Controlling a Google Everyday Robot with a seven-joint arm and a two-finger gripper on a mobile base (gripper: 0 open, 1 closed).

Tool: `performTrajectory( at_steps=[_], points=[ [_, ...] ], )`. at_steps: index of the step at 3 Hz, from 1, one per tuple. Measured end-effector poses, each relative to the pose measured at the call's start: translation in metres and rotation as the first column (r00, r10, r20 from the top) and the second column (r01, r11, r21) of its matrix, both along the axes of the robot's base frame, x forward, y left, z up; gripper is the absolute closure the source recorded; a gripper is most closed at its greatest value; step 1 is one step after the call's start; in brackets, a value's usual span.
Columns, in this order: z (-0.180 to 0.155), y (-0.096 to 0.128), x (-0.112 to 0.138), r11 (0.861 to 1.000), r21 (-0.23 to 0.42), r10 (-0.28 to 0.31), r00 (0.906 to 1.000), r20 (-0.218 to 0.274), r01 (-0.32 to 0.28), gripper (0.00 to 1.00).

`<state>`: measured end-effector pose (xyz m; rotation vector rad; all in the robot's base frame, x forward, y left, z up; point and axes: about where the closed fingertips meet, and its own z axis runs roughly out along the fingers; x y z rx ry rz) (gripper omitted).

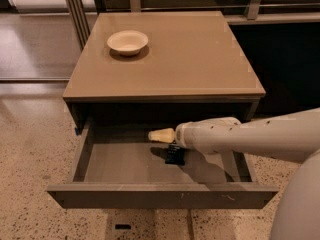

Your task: Pick rxbar blueberry from top drawer and place on counter

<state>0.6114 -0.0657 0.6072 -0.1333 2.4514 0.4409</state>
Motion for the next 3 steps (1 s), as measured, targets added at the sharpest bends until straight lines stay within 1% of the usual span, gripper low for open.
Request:
performTrajectory(
  at_steps=[1, 2, 3],
  points=[
    [-0.005, 0.01, -0.001, 0.999, -0.02, 0.025, 0.9997, -0.004, -0.026, 0.0],
    [-0.014, 0.012, -0.006, 0.997, -0.067, 0.044, 0.9989, -0.016, -0.045, 0.0],
    [-0.02, 0.007, -0.009, 0.995, -0.094, 0.031, 0.9988, -0.039, -0.034, 0.0]
  ],
)
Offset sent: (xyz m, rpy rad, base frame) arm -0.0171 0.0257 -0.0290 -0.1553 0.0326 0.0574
